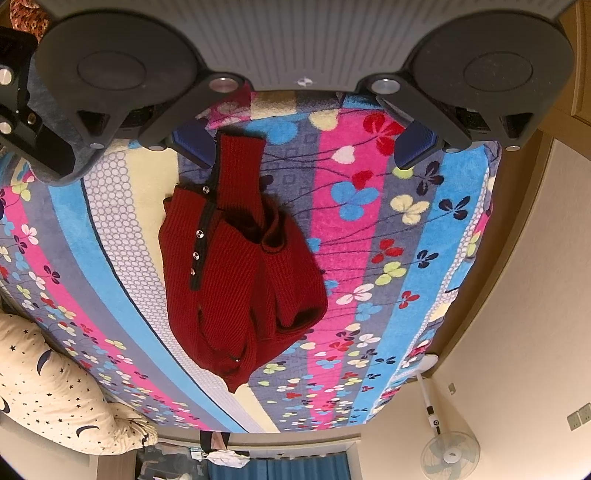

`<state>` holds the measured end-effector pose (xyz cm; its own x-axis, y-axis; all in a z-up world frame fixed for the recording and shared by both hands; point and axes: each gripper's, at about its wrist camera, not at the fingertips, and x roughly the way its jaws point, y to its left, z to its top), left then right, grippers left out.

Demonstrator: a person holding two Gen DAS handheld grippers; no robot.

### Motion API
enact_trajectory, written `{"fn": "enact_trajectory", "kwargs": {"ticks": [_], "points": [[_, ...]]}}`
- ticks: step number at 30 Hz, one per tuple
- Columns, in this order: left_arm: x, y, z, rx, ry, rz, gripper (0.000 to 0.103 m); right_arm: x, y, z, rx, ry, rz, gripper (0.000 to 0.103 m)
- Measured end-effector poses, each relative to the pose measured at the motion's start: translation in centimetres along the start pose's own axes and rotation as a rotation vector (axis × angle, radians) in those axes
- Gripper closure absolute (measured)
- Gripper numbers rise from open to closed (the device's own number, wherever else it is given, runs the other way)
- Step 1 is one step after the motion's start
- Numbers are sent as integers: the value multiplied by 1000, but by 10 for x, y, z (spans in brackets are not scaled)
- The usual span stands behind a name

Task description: Fold small clothes

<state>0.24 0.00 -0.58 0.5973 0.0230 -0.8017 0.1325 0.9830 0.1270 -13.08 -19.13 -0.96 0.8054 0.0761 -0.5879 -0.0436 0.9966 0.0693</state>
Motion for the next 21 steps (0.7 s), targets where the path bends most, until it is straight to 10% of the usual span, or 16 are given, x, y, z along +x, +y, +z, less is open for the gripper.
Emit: {"fn": "enact_trajectory", "kwargs": {"ticks": [21], "points": [[4,-1,-1,3,5,2,0,6,1,-3,0,7,7,1]]}}
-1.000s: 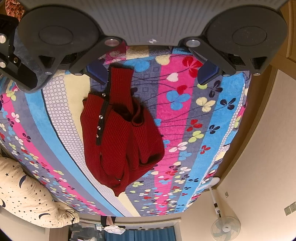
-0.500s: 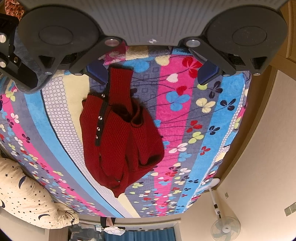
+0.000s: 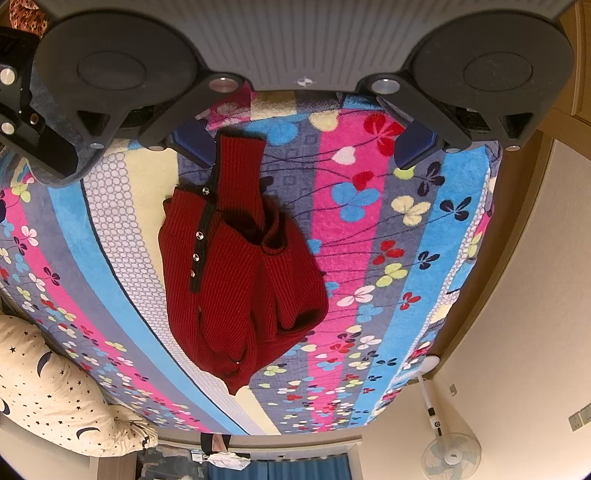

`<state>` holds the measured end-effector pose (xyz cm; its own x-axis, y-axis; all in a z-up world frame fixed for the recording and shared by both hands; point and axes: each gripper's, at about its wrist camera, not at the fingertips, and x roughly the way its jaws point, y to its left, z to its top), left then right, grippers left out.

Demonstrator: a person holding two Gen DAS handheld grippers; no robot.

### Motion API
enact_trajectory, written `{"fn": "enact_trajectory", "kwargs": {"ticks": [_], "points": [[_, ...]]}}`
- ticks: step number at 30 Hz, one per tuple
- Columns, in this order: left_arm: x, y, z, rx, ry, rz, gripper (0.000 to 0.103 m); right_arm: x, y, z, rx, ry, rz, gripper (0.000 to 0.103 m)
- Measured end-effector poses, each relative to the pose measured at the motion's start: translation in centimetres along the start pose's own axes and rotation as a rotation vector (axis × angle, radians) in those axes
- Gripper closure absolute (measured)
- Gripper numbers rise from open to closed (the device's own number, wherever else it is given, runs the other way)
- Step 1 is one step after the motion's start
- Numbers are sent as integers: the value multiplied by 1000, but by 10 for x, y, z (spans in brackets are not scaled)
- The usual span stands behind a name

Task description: Fold small clothes

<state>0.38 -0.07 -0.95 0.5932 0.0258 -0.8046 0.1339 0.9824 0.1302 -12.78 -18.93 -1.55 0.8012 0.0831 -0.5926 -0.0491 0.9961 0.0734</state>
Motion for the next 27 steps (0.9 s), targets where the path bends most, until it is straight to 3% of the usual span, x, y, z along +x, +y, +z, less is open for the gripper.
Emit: {"fn": "enact_trajectory", "kwargs": {"ticks": [27], "points": [[2,-3,4,5,2,3,0,8,3,2,-1,9,6,1]]}}
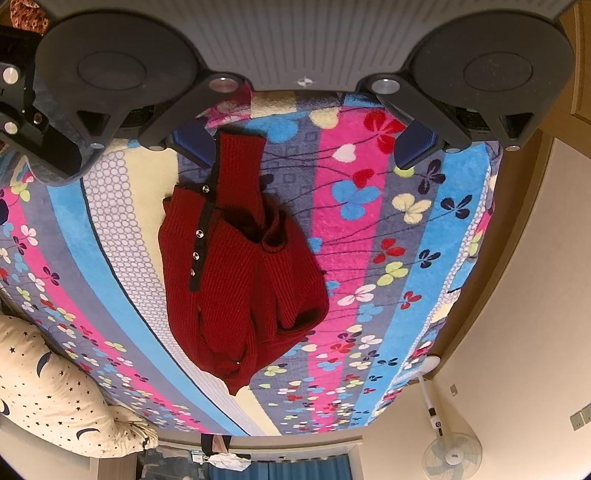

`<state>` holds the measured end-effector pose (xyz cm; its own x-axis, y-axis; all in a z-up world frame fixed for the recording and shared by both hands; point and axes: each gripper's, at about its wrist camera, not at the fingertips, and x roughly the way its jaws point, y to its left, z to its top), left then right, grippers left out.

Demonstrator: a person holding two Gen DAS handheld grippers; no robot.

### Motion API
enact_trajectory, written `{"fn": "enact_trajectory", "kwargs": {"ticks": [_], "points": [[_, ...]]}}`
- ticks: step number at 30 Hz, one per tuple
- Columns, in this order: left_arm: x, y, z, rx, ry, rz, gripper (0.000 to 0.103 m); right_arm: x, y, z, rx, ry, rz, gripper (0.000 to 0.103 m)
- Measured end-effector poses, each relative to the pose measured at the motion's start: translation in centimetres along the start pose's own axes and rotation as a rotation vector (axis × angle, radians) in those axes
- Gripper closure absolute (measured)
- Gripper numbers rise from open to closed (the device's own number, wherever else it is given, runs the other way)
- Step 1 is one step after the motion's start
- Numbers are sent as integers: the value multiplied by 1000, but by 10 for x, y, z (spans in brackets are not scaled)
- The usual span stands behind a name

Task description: Fold small clothes

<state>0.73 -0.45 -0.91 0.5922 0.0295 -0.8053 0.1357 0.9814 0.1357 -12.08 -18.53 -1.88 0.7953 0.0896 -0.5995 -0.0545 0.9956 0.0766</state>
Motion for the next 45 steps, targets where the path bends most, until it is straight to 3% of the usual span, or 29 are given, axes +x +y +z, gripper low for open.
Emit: {"fn": "enact_trajectory", "kwargs": {"ticks": [6,10,15,18,23,24,25,26,27,29,31,33,35,37,38,41,43,45], "points": [[4,0,1,-3,15,-9,0,8,-7,0,23,25,16,1],[21,3,2,-16,25,-17,0,39,-30,-3,127,67,-4,1],[50,7,11,-11,50,18,0,130,-74,-7,218,132,-40,1],[67,16,18,-34,83,39,0,199,-95,-2,229,205,-30,1],[97,28,30,-62,167,80,0,309,-124,6,354,266,-24,1],[103,30,32,-66,183,85,0,325,-127,6,364,286,-19,6],[108,31,35,-70,197,89,0,341,-133,6,385,315,22,19],[112,32,38,-73,206,92,0,347,-133,9,403,328,67,61],[115,32,41,-74,207,97,0,349,-136,16,386,338,74,77],[123,32,46,-67,206,119,0,339,-146,39,270,319,70,79],[132,30,52,-58,217,136,0,324,-173,67,175,227,-19,80],[139,28,59,-59,221,142,0,313,-236,106,166,106,-220,80],[143,25,65,-62,215,148,0,311,-309,140,155,4,-550,73],[145,21,71,-61,207,143,0,305,-362,155,227,-12,-816,36],[147,19,73,-62,205,139,0,296,-382,156,286,2,-858,16],[154,11,75,-60,207,128,0,265,-375,126,346,-65,-644,16],[160,7,75,-46,220,126,0,261,-345,95,356,0,-482,15],[163,3,73,-33,226,122,0,265,-301,58,402,102,-199,16]]}}
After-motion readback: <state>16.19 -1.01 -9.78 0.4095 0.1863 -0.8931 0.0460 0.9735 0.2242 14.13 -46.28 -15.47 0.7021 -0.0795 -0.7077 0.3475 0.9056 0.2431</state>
